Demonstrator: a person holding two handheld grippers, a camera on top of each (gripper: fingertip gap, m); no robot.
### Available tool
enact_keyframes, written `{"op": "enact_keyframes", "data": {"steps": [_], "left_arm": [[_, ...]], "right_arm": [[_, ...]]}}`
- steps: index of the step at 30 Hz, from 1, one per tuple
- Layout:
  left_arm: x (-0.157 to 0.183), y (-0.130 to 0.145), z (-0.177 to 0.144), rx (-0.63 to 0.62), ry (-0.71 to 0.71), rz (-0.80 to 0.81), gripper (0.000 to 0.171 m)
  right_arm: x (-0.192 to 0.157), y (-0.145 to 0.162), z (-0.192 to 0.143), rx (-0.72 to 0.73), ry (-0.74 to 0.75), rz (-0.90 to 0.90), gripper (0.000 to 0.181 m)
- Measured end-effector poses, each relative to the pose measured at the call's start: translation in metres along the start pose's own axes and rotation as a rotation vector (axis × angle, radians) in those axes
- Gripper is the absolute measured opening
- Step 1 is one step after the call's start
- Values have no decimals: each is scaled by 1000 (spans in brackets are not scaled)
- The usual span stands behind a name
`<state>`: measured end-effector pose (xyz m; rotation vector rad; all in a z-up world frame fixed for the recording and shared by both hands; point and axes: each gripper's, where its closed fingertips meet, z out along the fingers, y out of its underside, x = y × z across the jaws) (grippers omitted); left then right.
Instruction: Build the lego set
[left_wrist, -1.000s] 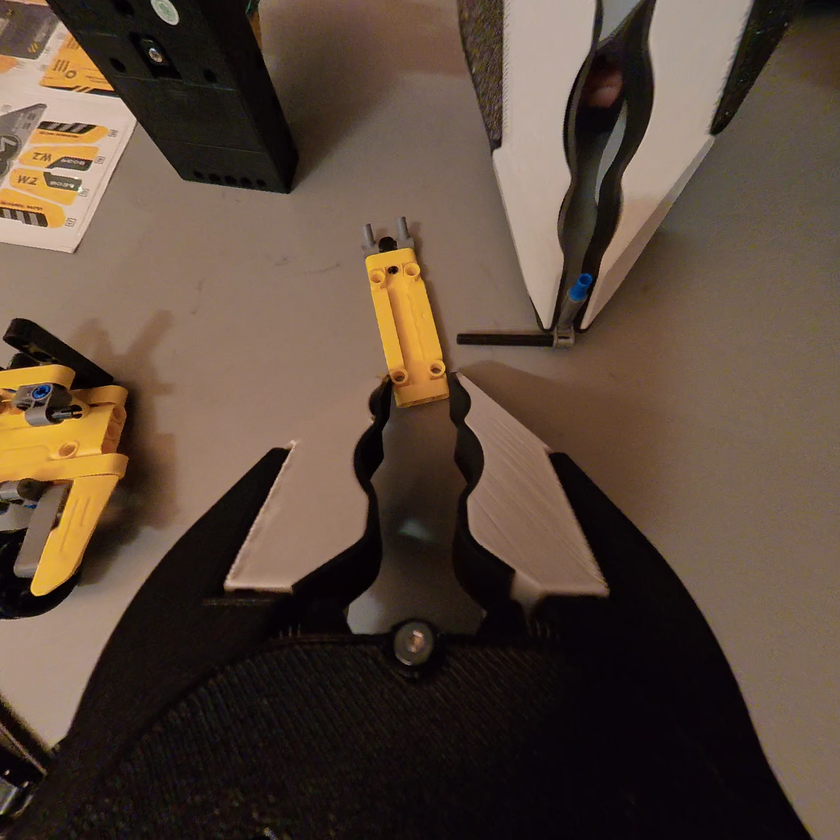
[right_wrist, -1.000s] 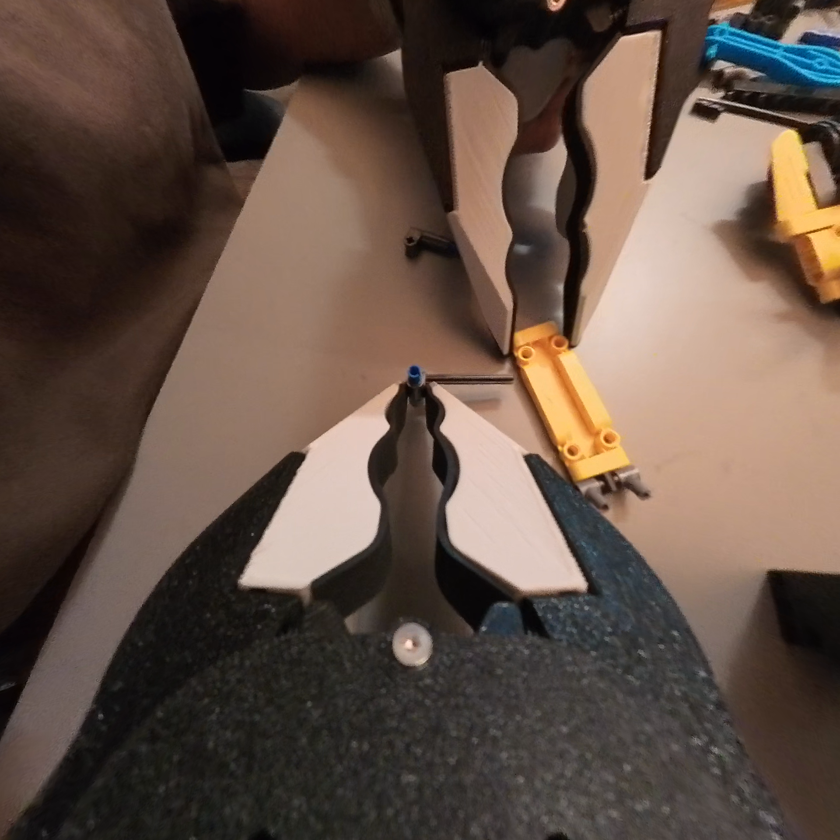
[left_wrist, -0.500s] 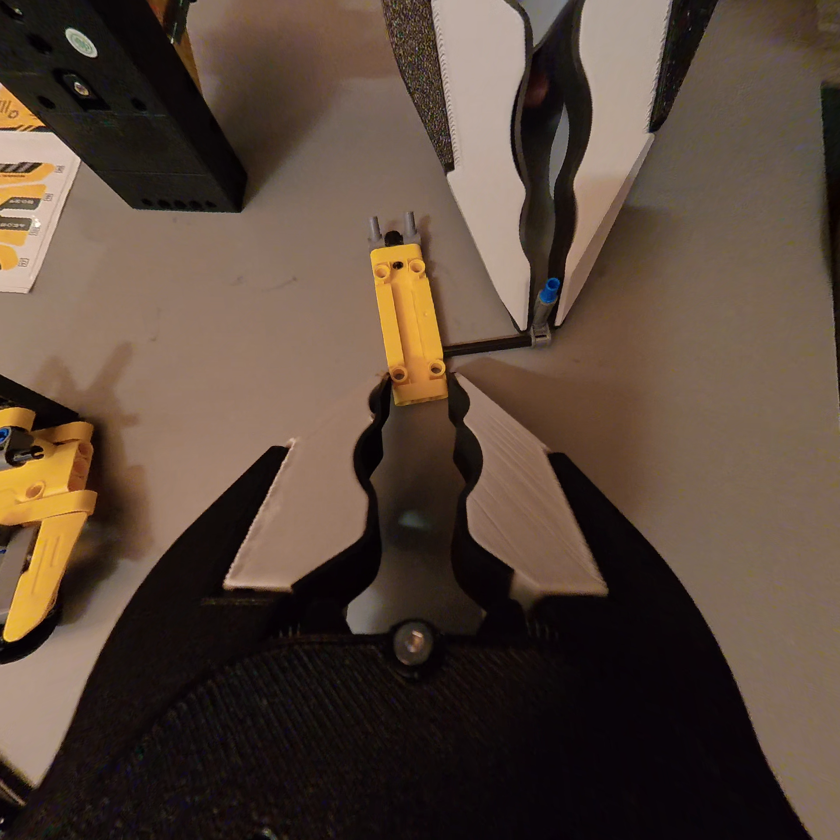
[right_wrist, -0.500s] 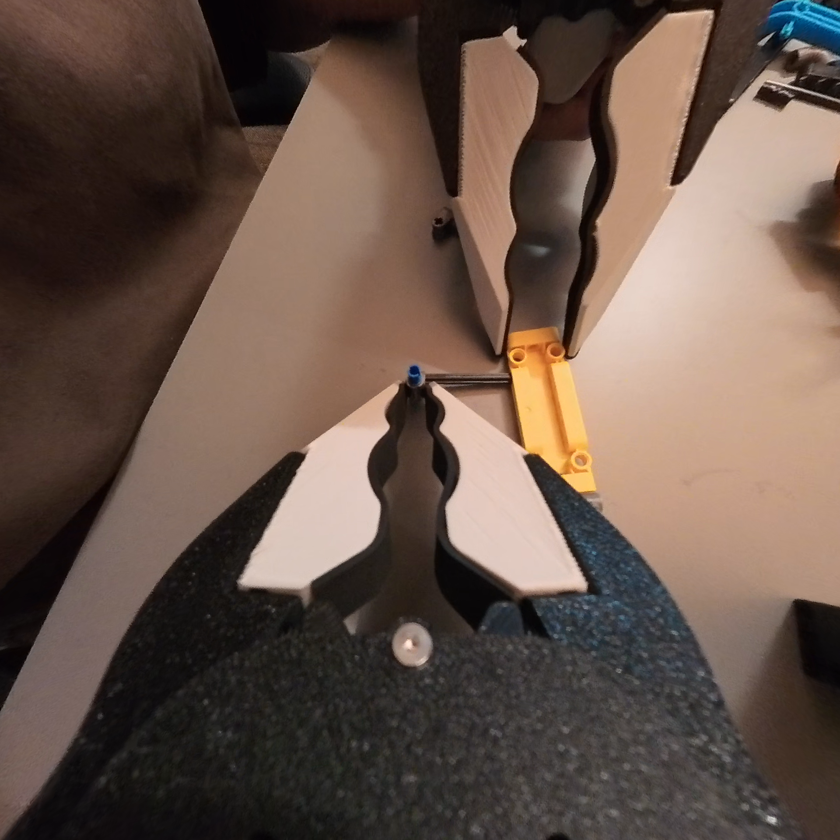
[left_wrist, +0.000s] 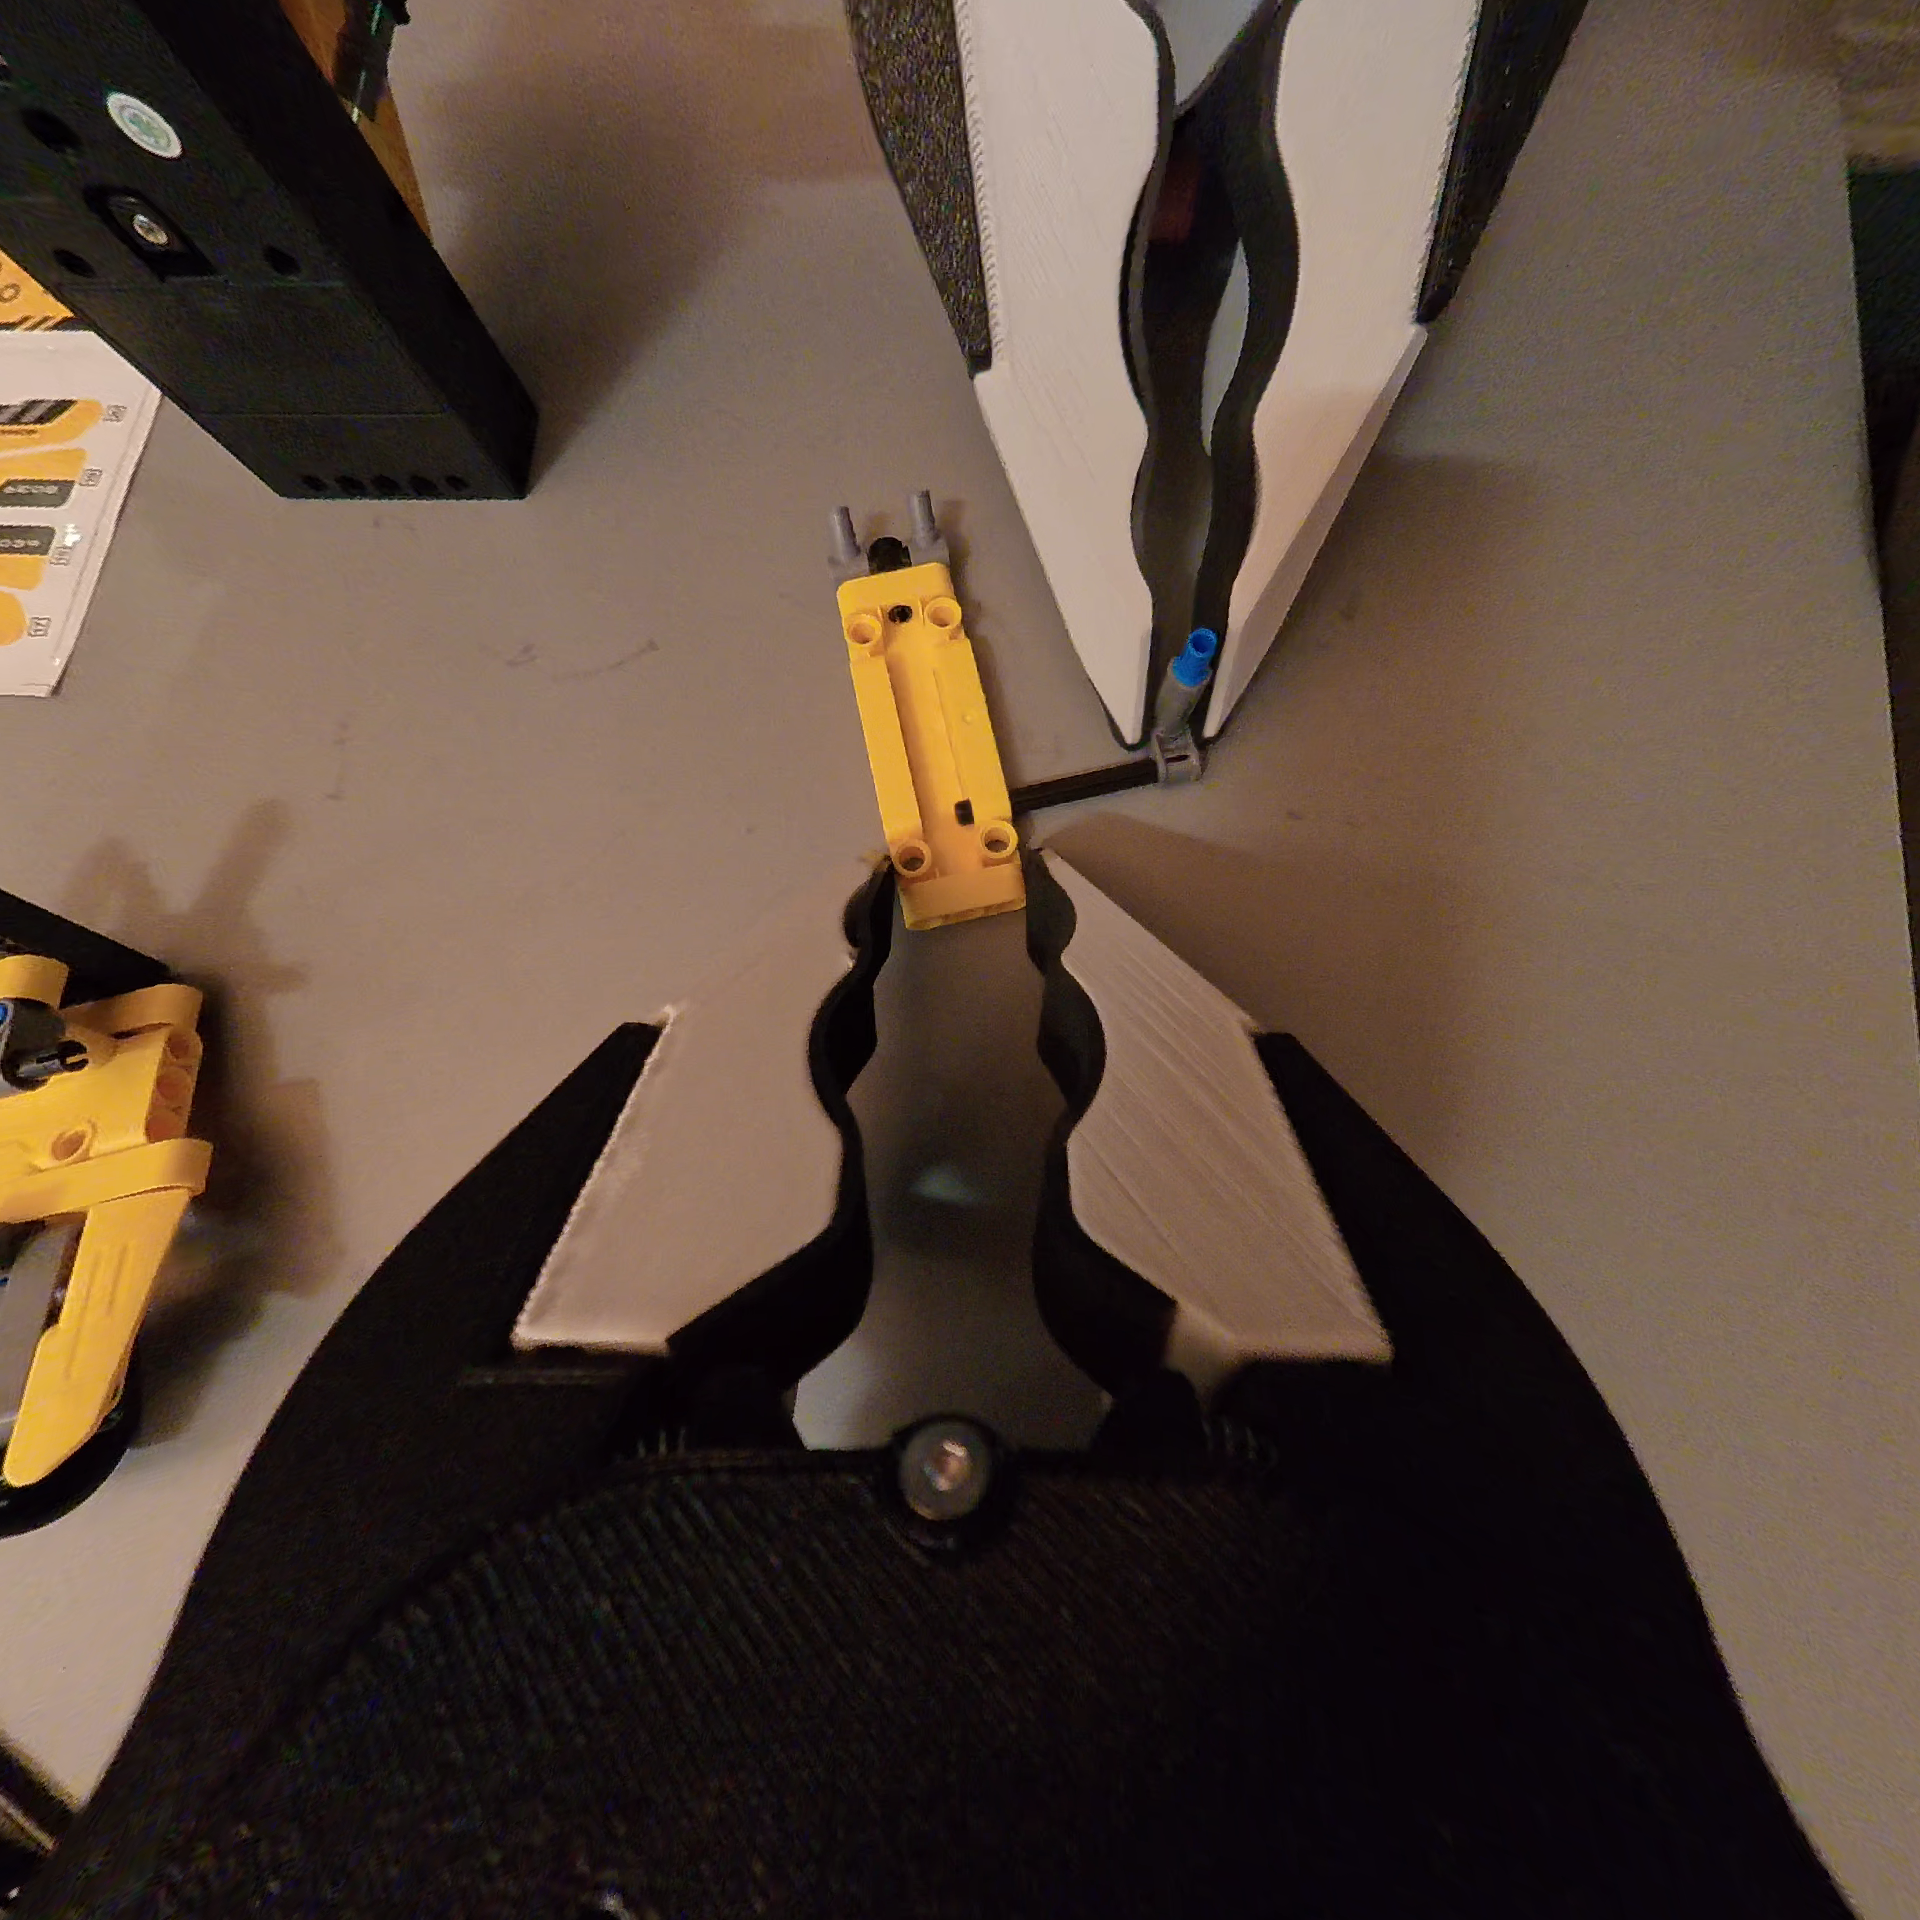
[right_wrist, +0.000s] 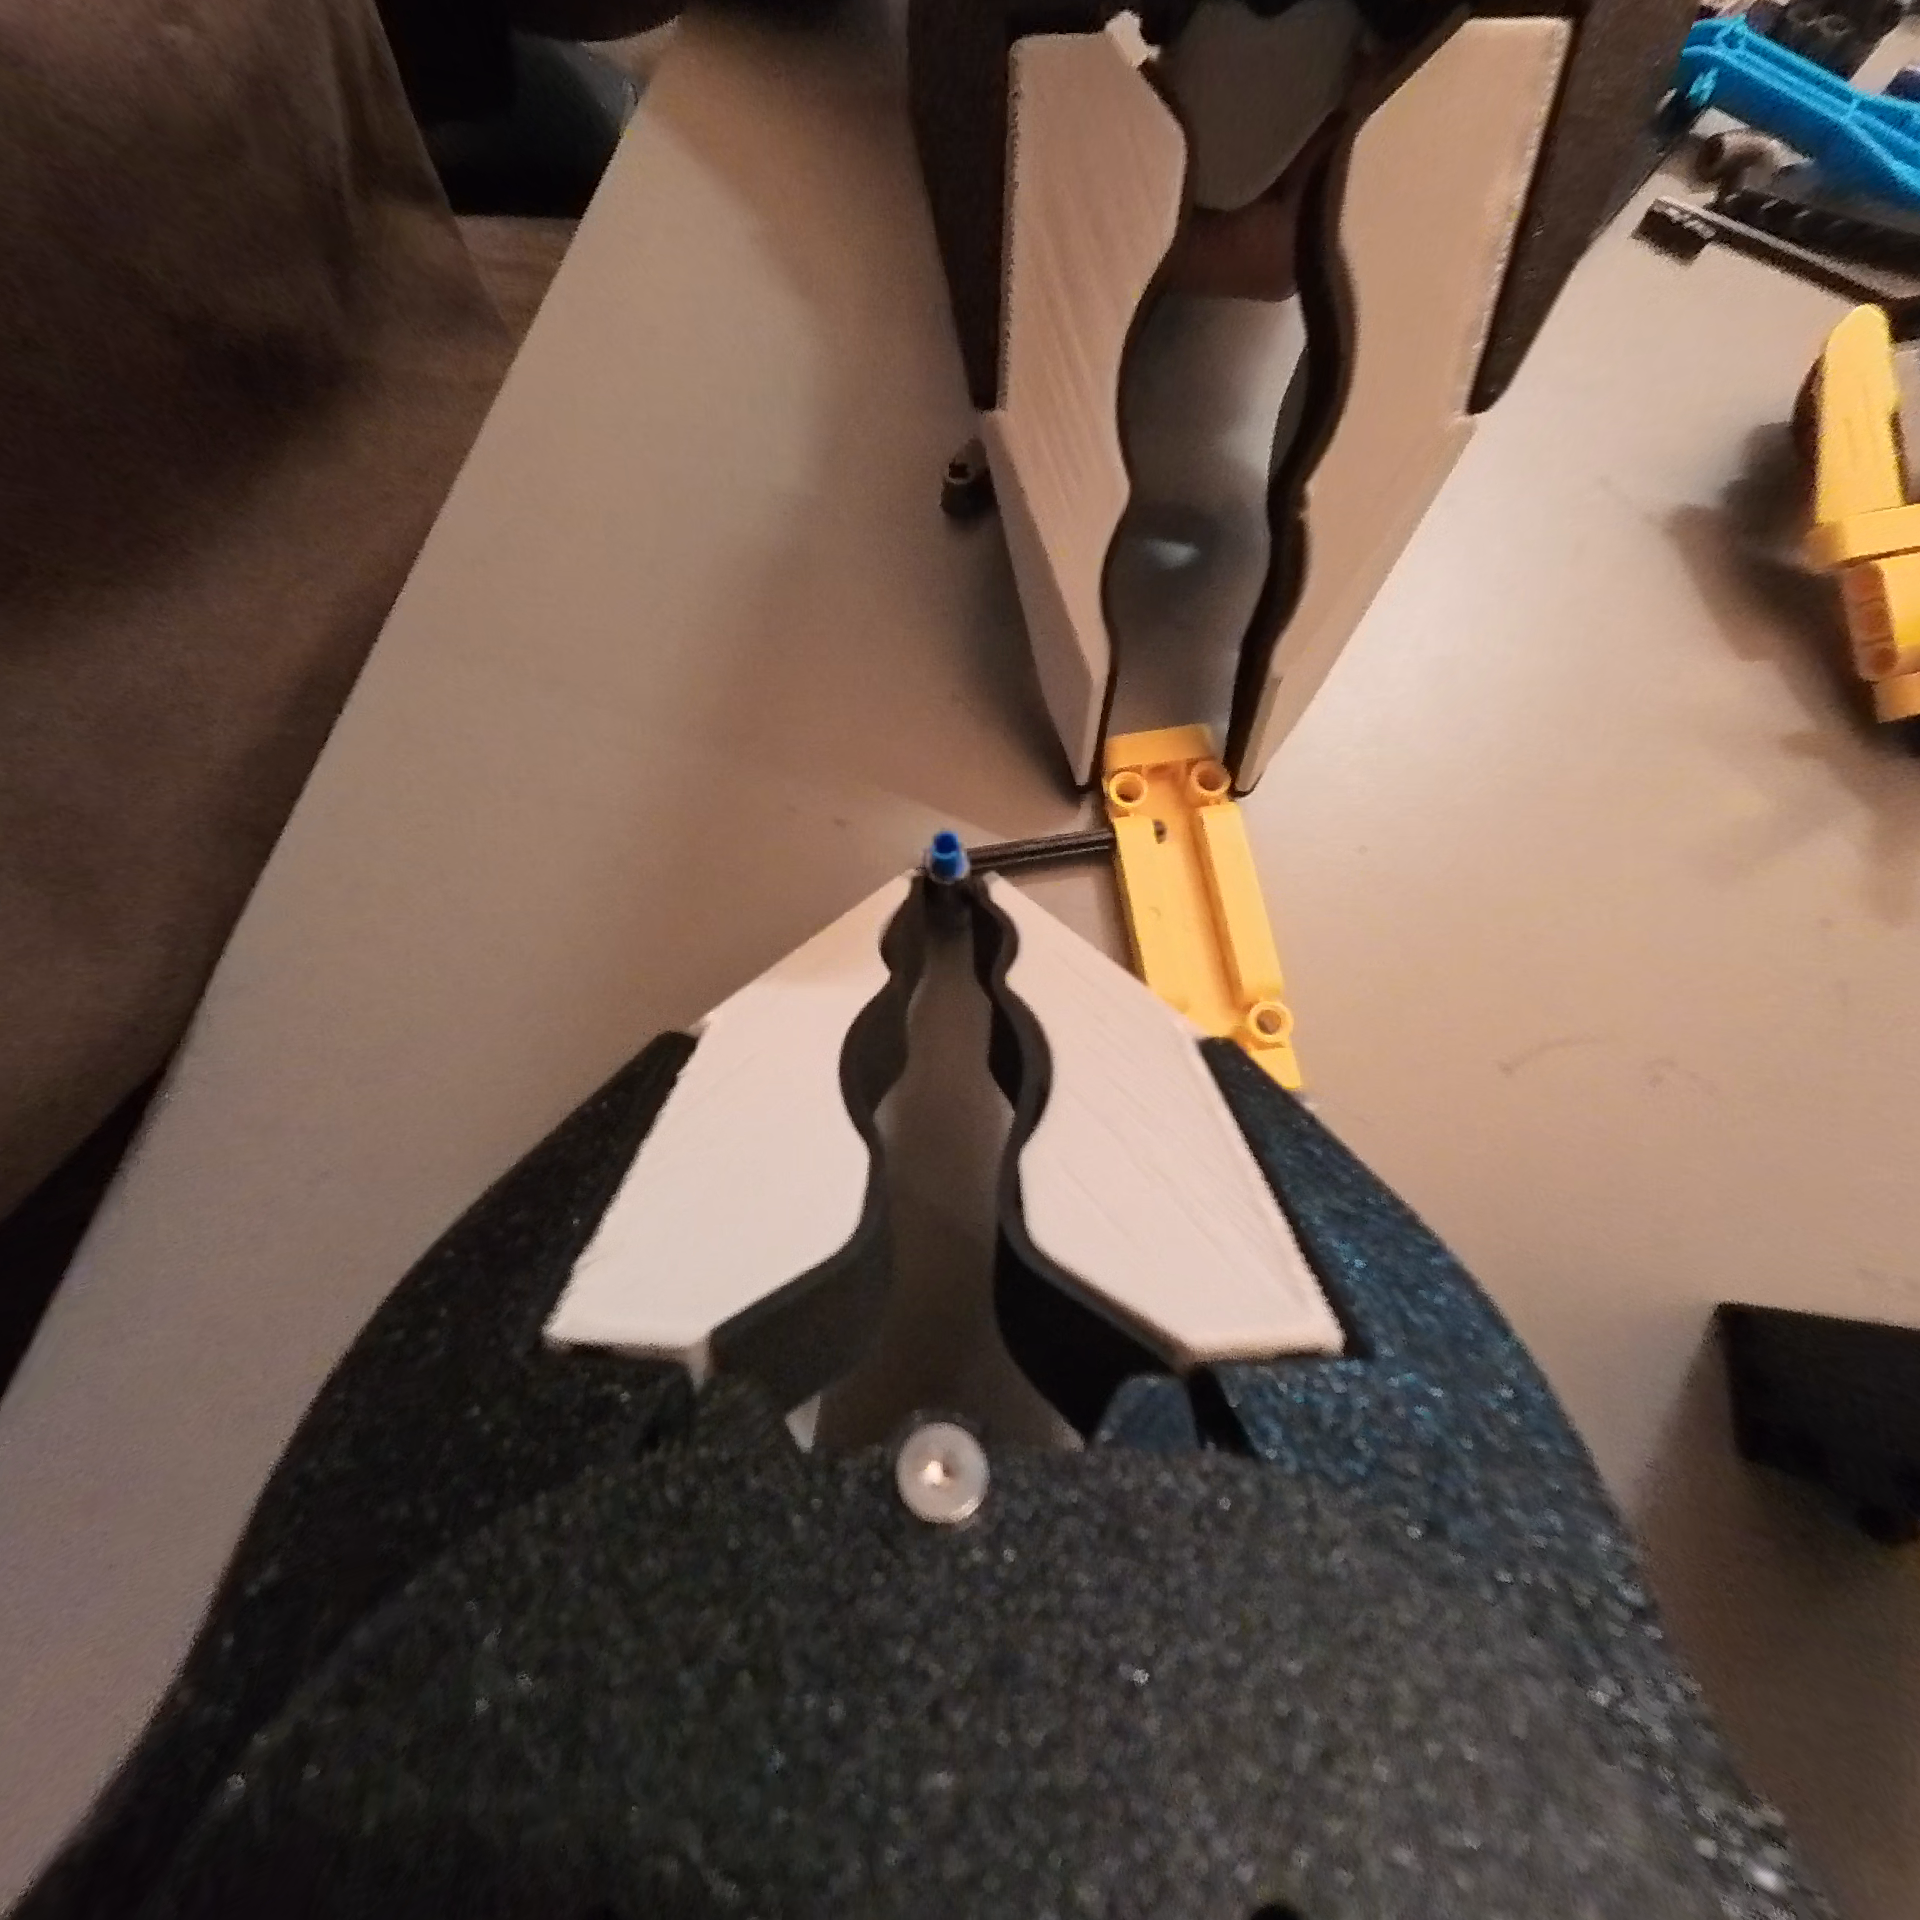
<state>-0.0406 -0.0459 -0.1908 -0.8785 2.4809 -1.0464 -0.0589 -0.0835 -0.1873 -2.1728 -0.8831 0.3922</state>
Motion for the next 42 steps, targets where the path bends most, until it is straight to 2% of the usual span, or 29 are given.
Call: {"op": "enact_keyframes", "data": {"steps": [15, 25, 30, 36, 42], "left_arm": [[5, 0, 0, 1, 8, 39, 23], [5, 0, 0, 0, 2, 41, 23], [3, 0, 0, 0, -7, 39, 23], [4, 0, 0, 0, -9, 45, 23], [5, 1, 0, -1, -9, 54, 23]], "right_arm": [[19, -2, 2, -4, 127, 8, 7], [19, -2, 2, -1, 110, 31, 8], [12, -6, -3, 32, 114, -41, 27], [19, -10, -14, 90, 177, -66, 30], [30, -4, -1, -2, 232, -76, 53]]}}
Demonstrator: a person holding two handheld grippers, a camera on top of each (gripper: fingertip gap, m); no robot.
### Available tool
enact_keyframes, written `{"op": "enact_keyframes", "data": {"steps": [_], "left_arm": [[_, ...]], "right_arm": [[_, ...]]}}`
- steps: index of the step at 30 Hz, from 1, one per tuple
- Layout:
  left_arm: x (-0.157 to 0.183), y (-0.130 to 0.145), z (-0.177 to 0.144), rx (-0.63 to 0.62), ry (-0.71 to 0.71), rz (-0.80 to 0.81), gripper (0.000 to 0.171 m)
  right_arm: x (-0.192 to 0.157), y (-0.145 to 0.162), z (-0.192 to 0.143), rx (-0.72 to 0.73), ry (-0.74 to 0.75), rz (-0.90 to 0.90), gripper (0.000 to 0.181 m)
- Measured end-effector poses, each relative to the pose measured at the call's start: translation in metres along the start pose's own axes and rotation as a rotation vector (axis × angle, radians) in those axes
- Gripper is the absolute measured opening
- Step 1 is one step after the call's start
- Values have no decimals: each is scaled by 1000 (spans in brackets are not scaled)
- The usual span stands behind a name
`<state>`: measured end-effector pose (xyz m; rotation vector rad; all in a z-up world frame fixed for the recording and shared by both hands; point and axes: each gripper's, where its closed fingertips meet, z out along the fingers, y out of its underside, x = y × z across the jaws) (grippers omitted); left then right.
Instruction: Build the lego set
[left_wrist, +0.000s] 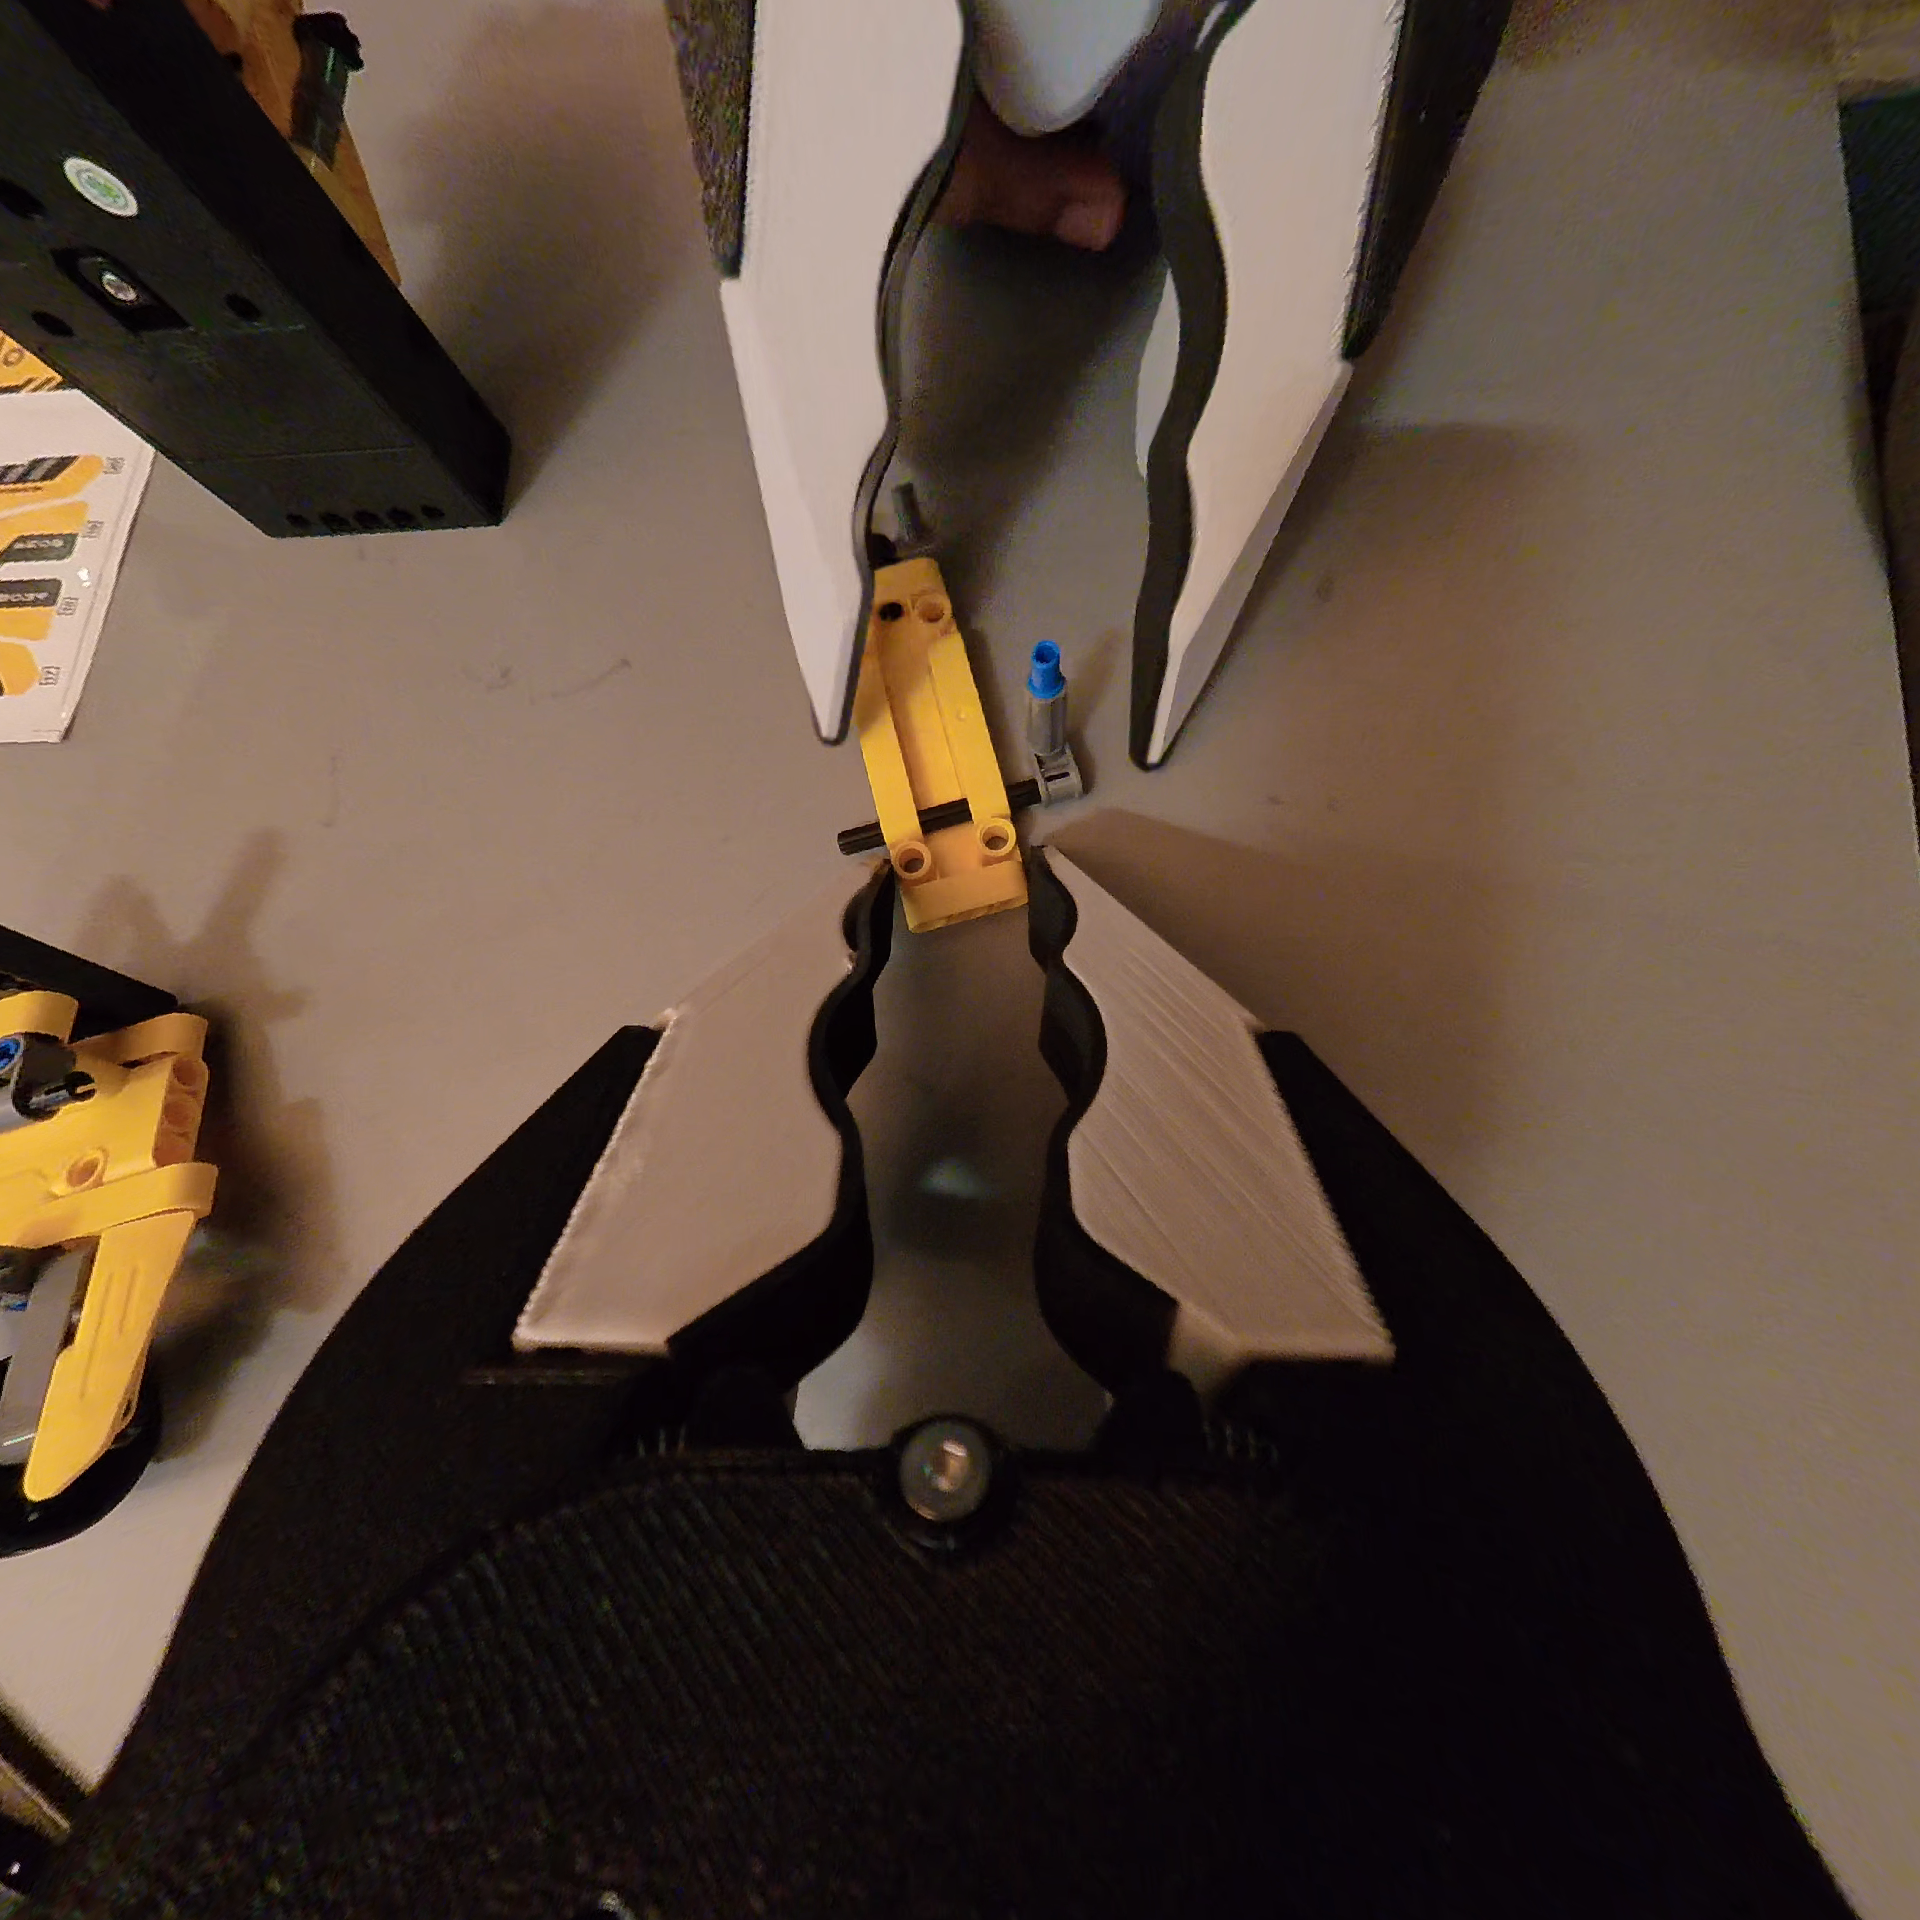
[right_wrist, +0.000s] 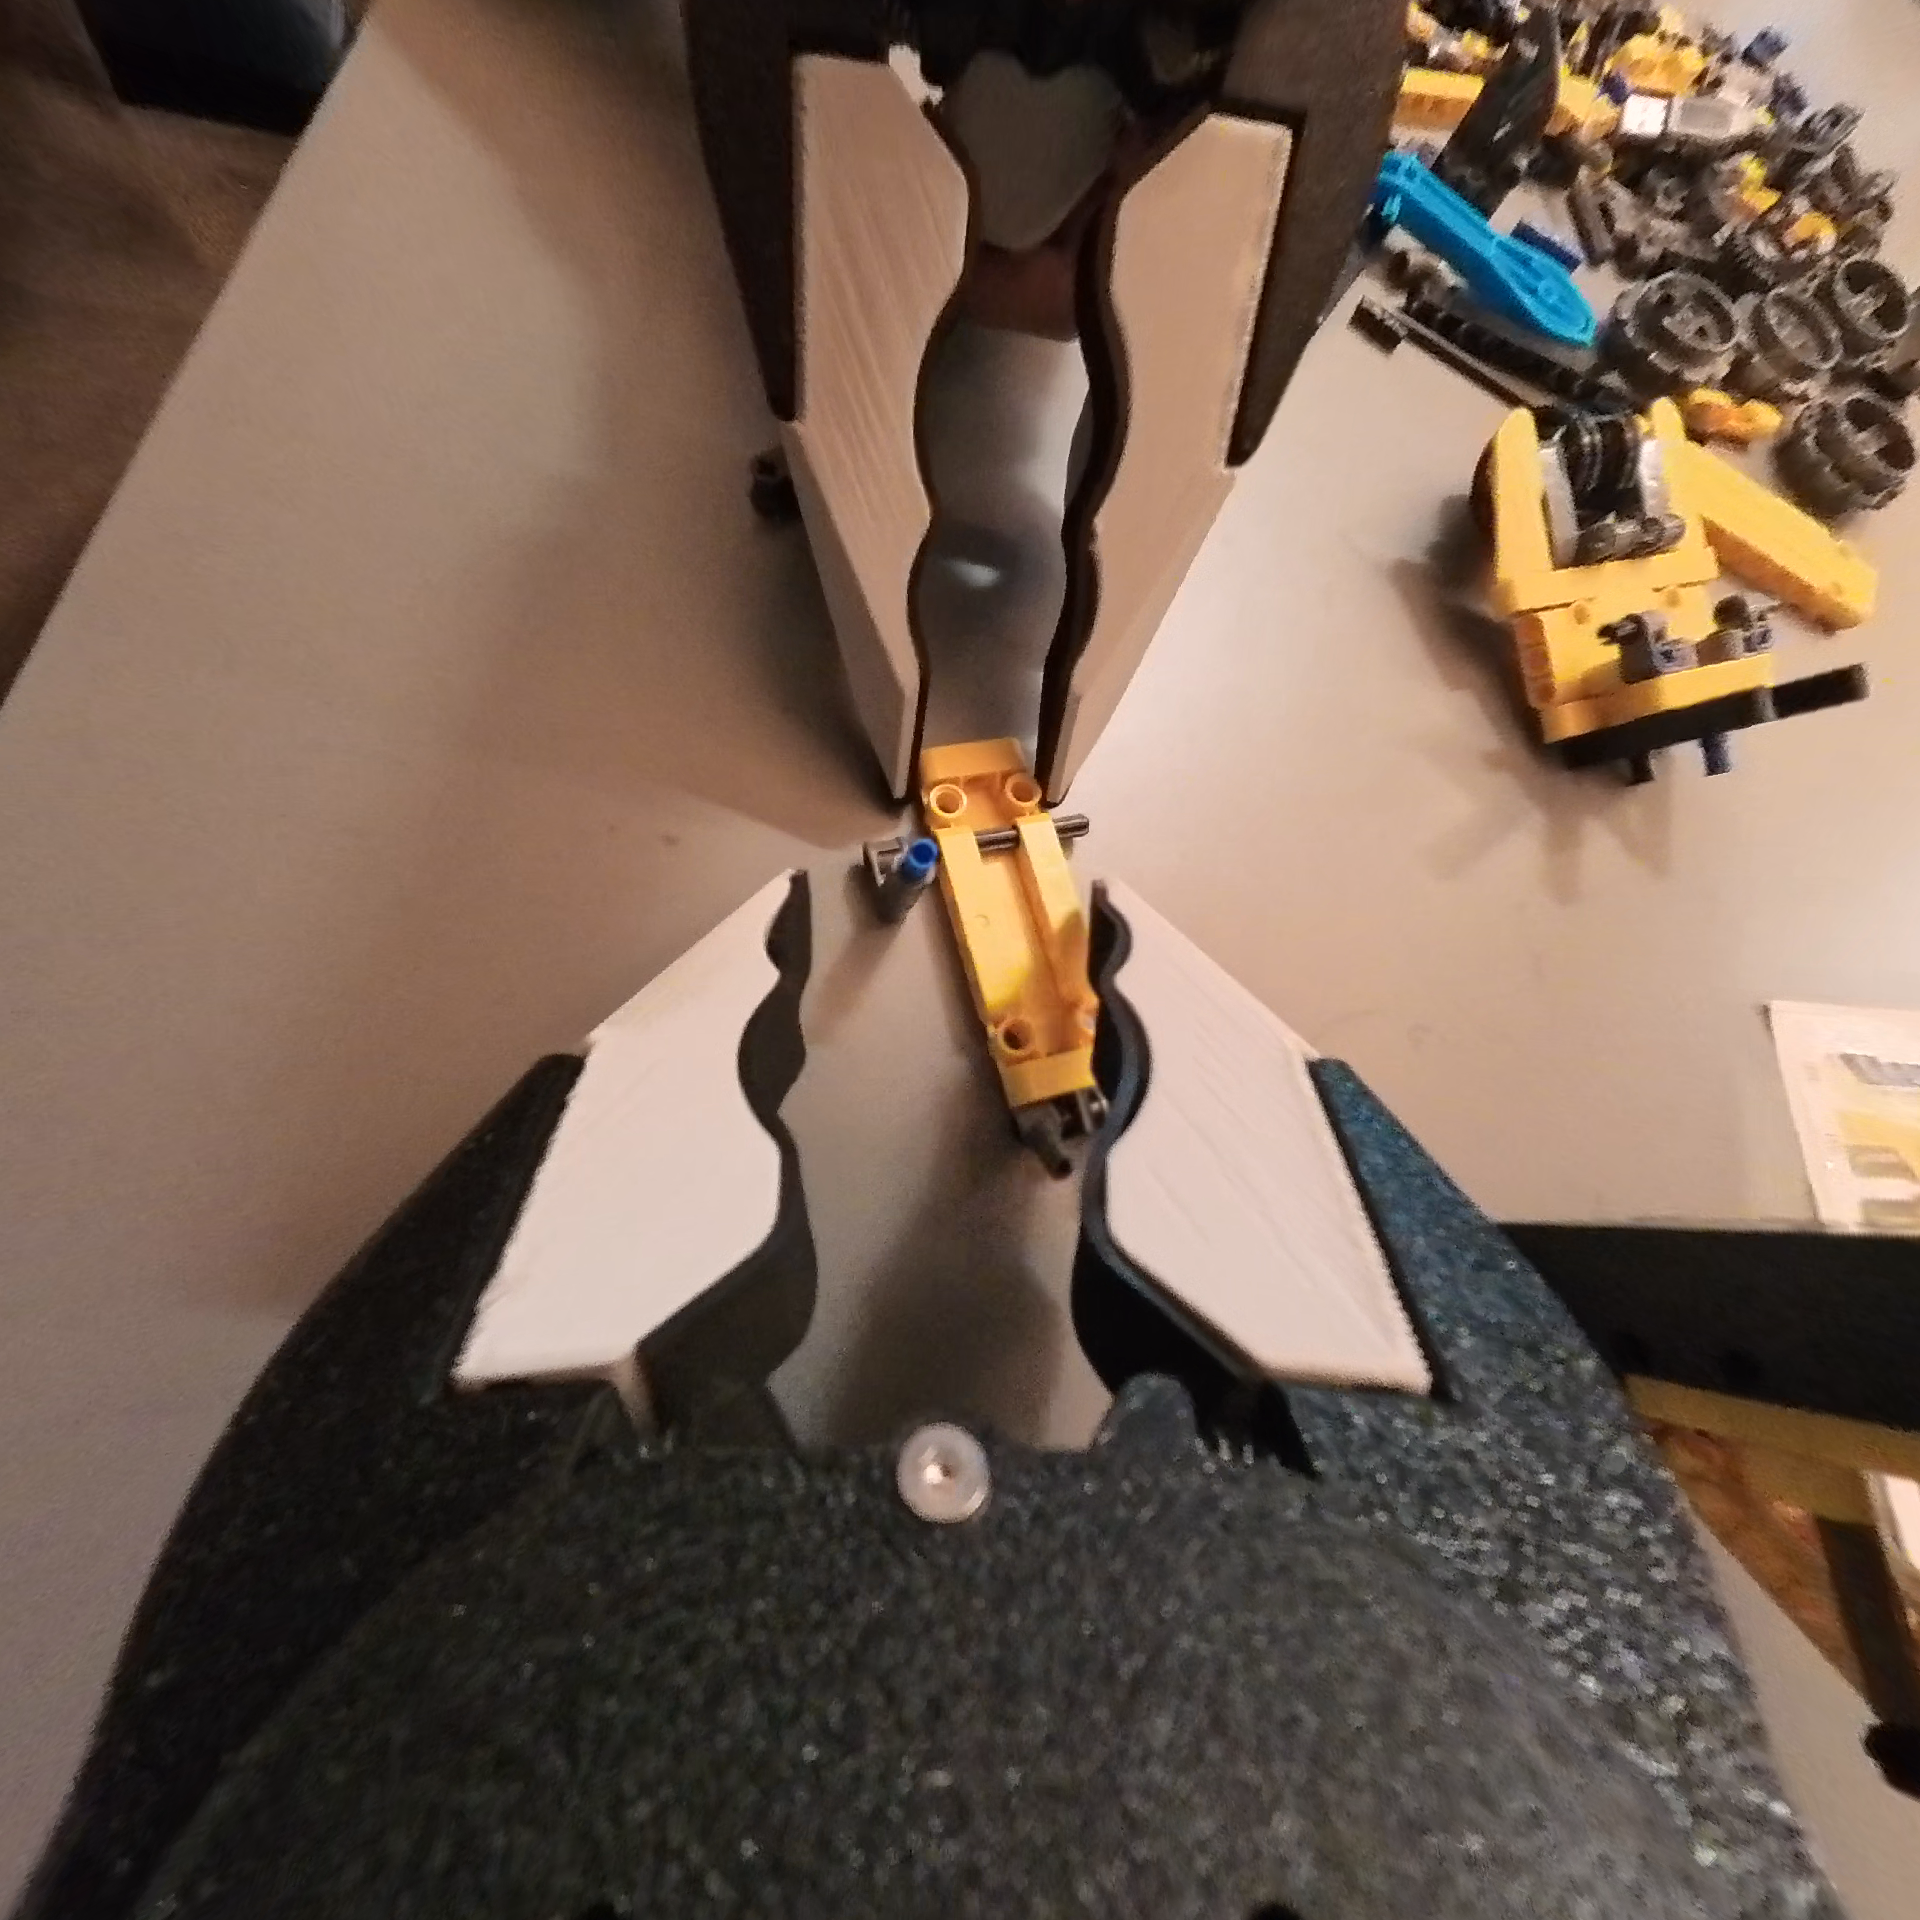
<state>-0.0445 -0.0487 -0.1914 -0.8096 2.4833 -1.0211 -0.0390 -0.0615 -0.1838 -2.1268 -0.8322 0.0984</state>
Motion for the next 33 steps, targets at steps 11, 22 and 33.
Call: {"op": "enact_keyframes", "data": {"steps": [11, 22, 33], "left_arm": [[5, -1, 1, 1, 10, 18, 23], [5, -1, 0, 2, 3, 25, 24], [-1, -1, 0, 3, -19, -9, 35]], "right_arm": [[0, -1, 5, -9, -70, 82, 34], [0, -1, 5, -9, -68, 79, 34], [-1, 0, 5, -10, -62, 70, 34]]}}
